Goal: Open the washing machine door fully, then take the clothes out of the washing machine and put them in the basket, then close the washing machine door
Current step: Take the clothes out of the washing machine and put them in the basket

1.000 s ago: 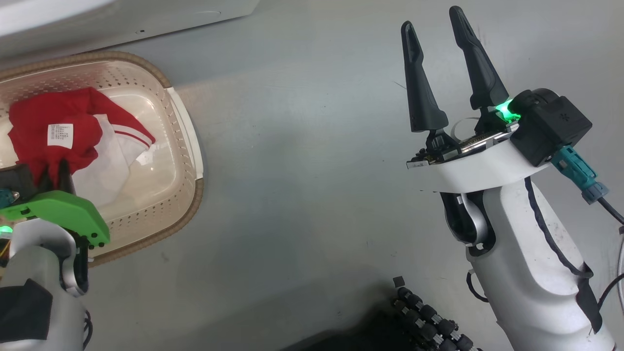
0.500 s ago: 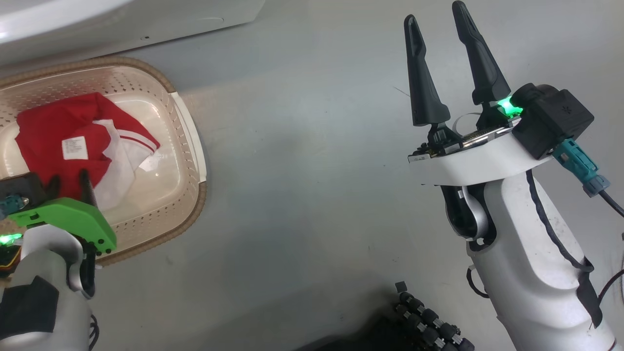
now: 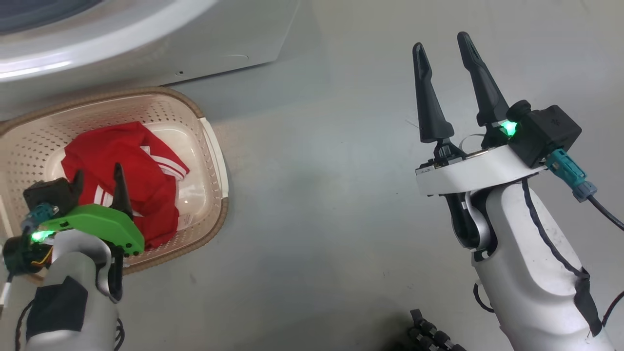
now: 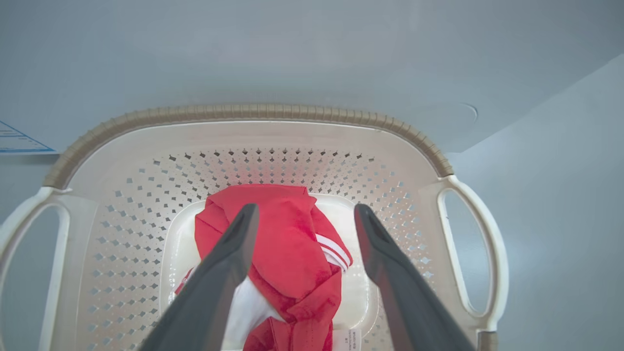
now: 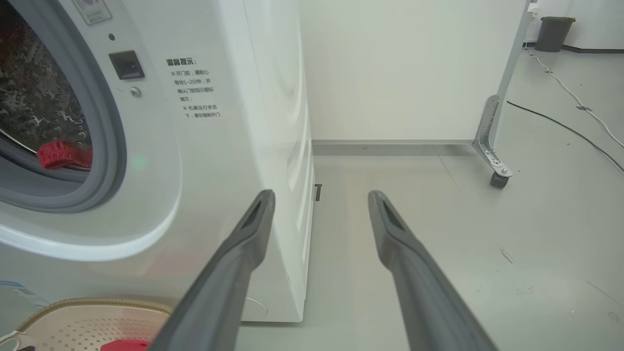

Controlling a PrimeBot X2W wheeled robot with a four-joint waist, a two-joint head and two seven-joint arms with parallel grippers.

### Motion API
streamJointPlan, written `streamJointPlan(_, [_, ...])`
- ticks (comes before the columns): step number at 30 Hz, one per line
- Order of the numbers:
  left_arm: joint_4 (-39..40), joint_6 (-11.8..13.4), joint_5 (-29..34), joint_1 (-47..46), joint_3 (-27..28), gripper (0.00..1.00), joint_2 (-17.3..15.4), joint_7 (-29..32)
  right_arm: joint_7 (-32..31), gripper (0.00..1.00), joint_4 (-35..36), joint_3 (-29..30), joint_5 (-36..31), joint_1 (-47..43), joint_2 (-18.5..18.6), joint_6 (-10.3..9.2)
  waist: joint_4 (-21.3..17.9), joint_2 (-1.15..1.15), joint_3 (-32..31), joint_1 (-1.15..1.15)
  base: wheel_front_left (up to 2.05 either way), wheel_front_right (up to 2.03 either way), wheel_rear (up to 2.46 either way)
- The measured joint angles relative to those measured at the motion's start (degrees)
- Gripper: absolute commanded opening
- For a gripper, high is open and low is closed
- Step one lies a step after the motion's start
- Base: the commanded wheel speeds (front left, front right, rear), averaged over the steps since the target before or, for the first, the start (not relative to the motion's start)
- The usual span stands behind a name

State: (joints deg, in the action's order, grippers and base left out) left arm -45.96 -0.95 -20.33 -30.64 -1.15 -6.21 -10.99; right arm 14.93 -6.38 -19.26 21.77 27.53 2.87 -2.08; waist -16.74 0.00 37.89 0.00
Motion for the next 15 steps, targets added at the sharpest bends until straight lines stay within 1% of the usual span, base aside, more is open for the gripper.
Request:
streamJointPlan(2, [0.2, -0.6, 0.4, 0.0, -0.7, 1.00, 0.6, -1.5, 0.0, 1.00, -0.8, 0.8, -0.6, -0.6, 0.0, 0.01, 0.6, 0.00, -1.3, 0.00, 0.00, 0.00, 0.00])
streamJointPlan(8, [2.3, -1.9, 1.3, 0.1, -2.3, 1.00, 2.0, -2.8, 0.0, 1.00, -2.9, 2.9, -2.0, -2.8, 0.0, 0.52, 2.7, 0.00, -5.4, 0.00, 0.00, 0.00, 0.00])
streamJointPlan(15, [5.5, -2.4, 1.8, 0.6, -3.0, 1.00, 2.5, -3.2, 0.0, 1.00, -4.5, 4.3, -3.3, -5.5, 0.0, 1.02, 5.1, 0.00, -9.9, 0.00, 0.00, 0.00, 0.00])
